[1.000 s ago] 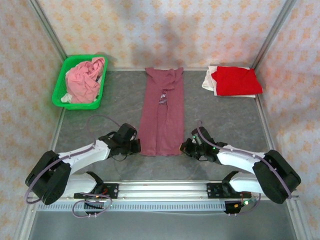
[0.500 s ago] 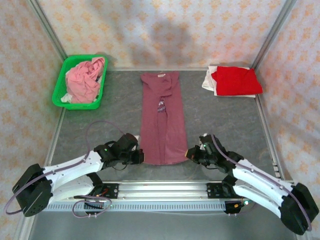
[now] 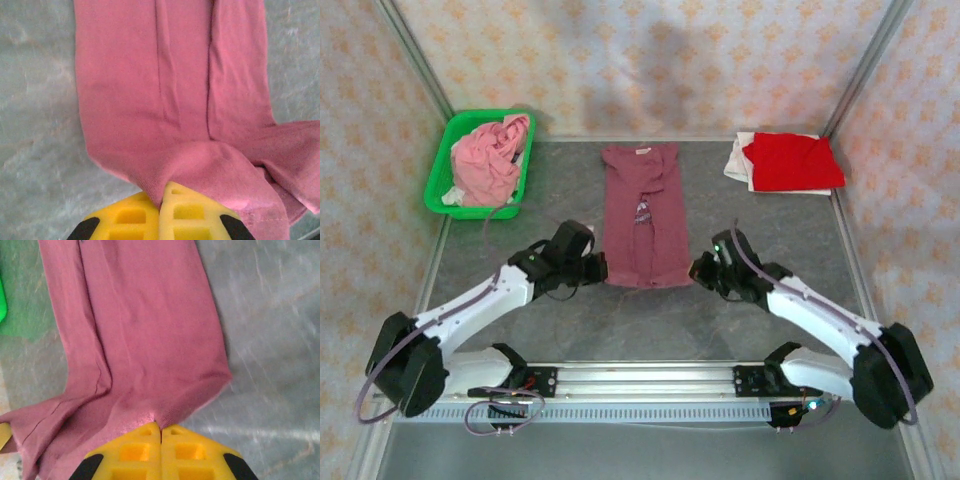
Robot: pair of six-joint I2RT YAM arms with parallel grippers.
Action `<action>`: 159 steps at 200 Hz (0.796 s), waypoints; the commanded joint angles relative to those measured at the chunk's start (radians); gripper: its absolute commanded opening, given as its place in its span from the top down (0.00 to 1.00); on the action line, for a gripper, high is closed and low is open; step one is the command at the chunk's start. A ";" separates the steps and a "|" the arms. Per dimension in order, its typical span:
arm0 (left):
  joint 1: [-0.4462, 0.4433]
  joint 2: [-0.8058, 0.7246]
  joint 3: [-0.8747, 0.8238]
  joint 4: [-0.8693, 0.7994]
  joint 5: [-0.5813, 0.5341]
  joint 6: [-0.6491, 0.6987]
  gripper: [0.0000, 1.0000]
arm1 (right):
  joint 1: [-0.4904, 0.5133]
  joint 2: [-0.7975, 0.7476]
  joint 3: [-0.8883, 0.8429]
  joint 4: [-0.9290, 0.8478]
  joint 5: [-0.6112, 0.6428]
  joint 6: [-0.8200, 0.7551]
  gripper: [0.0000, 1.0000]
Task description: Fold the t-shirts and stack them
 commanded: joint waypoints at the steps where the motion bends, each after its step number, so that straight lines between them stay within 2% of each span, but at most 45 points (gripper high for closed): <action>1: 0.058 0.070 0.065 -0.018 -0.011 0.052 1.00 | -0.029 0.098 0.143 -0.012 0.049 -0.136 1.00; 31: 0.134 0.176 0.188 -0.024 -0.043 0.122 1.00 | -0.082 0.257 0.289 0.010 0.040 -0.213 1.00; 85: 0.206 0.393 0.444 -0.054 -0.061 0.254 1.00 | -0.147 0.485 0.516 0.058 0.001 -0.287 1.00; 159: 0.267 0.641 0.679 -0.092 -0.074 0.313 1.00 | -0.197 0.667 0.684 0.076 -0.011 -0.296 1.00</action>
